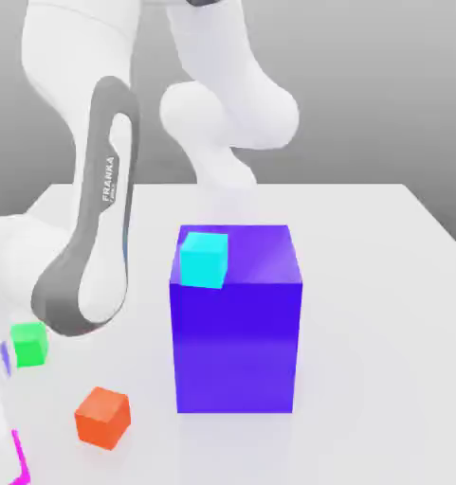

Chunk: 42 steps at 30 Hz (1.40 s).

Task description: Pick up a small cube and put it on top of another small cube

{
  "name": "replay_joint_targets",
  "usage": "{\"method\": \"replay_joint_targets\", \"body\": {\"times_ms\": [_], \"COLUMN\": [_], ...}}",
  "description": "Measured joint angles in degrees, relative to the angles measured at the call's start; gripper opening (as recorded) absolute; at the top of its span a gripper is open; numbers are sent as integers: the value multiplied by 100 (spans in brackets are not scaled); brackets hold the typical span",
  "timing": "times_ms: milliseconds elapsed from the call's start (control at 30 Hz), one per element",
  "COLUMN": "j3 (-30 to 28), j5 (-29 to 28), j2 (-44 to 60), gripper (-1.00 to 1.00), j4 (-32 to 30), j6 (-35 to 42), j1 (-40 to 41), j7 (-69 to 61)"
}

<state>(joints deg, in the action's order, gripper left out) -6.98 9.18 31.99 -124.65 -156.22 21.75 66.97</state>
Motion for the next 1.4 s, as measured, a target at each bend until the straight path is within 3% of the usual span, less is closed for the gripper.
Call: {"method": "replay_joint_targets", "body": {"times_ms": [167, 333, 733, 833, 967, 1000, 1200, 1400], "j3": [18, -156, -1437, -1300, -908, -835, -801, -1012], "j5": [16, -179, -1045, -803, -116, -11, 46, -812], "j2": [67, -700, -3053, -3047, -2307, -2184, -2123, -3093], "gripper": [-100, -100, -100, -100, -100, 100, 100, 100], "j4": [16, -171, -2544, -2841, -2837, -2831, -2828, -2887], "j6": [-56, 525, 447, 158, -531, -642, -694, 163], "j1": [15, -107, 697, 1251, 1221, 1269, 1290, 1271], "j7": [-10, 130, 547, 346, -152, -226, -269, 349]}}
